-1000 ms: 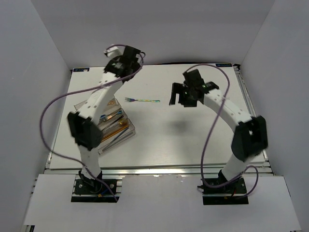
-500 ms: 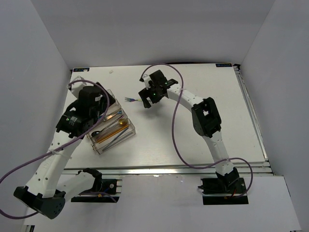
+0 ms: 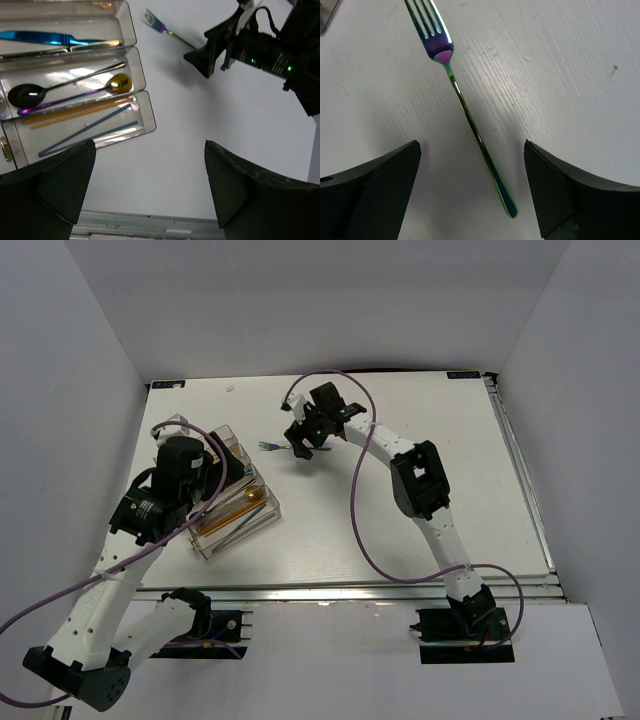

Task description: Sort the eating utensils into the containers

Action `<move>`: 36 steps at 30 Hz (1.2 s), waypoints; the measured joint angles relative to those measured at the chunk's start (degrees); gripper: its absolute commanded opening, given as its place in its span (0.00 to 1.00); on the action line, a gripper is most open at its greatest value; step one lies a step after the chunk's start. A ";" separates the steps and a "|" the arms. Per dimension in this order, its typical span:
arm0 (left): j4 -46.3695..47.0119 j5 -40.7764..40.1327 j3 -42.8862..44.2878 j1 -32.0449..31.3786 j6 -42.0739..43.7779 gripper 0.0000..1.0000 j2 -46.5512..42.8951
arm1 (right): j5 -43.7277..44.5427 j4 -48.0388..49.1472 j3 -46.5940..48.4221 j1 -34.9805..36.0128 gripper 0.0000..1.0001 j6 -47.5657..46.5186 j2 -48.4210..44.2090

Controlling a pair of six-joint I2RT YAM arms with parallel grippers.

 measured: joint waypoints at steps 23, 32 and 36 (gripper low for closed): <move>-2.36 8.44 -3.63 0.00 1.09 0.98 -0.74 | 1.33 0.50 -4.07 2.60 0.00 3.39 0.24; 4.74 10.60 -9.05 0.00 -1.90 0.98 -3.08 | 4.98 3.52 -28.85 2.62 0.00 20.94 -17.84; 15.65 13.64 -14.91 0.00 -6.58 0.98 -1.33 | 6.62 5.68 -33.14 2.73 0.00 25.40 -24.17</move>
